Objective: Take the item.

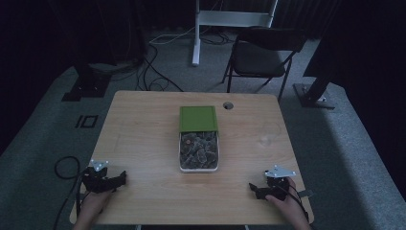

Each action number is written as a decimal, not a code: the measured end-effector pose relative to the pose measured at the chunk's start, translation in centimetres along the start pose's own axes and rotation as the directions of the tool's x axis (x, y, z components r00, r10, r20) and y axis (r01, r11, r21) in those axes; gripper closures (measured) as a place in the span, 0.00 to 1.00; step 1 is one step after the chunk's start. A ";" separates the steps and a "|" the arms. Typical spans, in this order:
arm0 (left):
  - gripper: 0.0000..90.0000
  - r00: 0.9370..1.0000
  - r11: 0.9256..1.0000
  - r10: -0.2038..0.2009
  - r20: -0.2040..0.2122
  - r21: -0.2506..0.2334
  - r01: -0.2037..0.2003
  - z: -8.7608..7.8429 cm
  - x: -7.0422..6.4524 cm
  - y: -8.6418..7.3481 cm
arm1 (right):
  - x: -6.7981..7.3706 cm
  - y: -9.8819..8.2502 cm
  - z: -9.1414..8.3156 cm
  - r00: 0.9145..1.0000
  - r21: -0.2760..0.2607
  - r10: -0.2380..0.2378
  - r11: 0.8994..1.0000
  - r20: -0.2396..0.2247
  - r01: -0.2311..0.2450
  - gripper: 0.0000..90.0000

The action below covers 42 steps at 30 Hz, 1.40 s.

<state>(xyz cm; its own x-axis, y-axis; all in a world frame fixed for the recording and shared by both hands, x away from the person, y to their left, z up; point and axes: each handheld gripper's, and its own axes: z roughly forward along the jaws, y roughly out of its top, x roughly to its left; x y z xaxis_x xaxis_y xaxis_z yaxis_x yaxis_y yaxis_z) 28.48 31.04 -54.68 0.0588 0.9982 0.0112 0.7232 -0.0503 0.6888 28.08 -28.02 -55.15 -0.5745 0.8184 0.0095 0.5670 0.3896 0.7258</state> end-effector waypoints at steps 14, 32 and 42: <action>0.02 1.000 1.000 -0.009 -0.008 0.000 0.009 -0.1 0.1 -0.1 | -0.1 -0.3 -0.3 1.000 0.000 -0.003 1.000 -0.005 0.003 0.13; 0.02 1.000 1.000 -0.002 -0.001 0.003 0.002 -0.1 0.1 -0.1 | -0.8 -0.4 -0.4 0.981 -0.011 0.136 0.991 0.138 -0.136 0.13; 0.02 1.000 1.000 -0.003 -0.001 0.003 0.003 -0.1 0.1 -0.1 | -0.8 -0.3 -0.5 0.971 -0.030 0.185 0.983 0.152 -0.182 0.15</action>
<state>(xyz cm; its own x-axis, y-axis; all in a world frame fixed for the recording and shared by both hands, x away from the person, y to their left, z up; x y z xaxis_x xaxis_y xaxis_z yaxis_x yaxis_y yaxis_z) 28.30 31.11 -54.66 0.0560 0.9984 0.0103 0.7253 -0.0478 0.6868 28.09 -29.01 -55.07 -0.3635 0.9308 0.0387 0.6440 0.2210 0.7324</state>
